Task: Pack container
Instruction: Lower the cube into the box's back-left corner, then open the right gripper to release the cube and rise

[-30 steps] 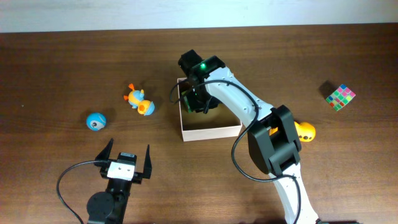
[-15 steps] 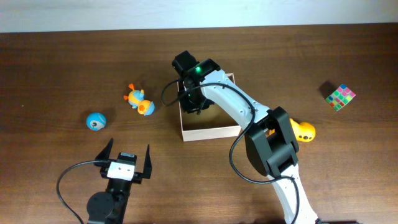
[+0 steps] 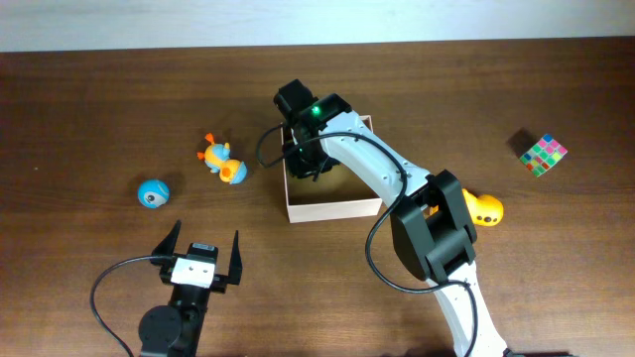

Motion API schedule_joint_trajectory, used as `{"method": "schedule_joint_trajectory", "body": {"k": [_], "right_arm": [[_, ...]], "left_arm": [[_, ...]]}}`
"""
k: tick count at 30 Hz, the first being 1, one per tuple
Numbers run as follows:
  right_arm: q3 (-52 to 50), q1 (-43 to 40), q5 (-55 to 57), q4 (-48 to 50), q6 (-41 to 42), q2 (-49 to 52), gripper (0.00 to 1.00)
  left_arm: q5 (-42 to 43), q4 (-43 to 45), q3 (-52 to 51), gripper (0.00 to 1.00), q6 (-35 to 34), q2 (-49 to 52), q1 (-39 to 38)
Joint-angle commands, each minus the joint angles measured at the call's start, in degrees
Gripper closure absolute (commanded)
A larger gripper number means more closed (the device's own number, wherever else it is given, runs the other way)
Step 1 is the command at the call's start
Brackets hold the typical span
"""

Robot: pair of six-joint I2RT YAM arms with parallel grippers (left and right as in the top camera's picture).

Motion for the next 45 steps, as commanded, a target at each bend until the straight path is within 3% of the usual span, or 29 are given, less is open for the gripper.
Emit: {"method": "schedule_joint_trajectory", "body": {"k": [1, 21, 45], "right_arm": [[-0.74, 0.20, 3.61, -1.99, -0.66, -0.39, 0.73], [-0.74, -2.08, 18.99, -2.93, -1.97, -0.39, 0.73], [-0.74, -3.48, 11.21, 1.64, -5.09, -0.39, 0.73]], "left_arm": [[0.02, -0.44, -0.11, 0.01, 0.92, -0.26, 0.33], [0.02, -0.44, -0.11, 0.01, 0.92, -0.26, 0.33], [0.02, -0.44, -0.11, 0.01, 0.92, -0.26, 0.33]]}}
